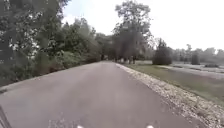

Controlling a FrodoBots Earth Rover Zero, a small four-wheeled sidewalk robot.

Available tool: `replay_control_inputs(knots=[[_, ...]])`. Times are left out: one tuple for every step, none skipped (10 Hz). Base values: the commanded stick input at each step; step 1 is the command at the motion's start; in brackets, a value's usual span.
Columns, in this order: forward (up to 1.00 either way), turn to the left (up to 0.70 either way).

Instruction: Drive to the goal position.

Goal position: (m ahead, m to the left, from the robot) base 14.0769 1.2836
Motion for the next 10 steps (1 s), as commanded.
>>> replay_control_inputs(knots=[[0.7,0.0],[0.7,0.0],[0.7,0.0],[0.7,0.0],[0.7,0.0],[0.7,0.0],[0.7,0.0],[0.7,0.0],[0.7,0.0],[0.7,0.0]])
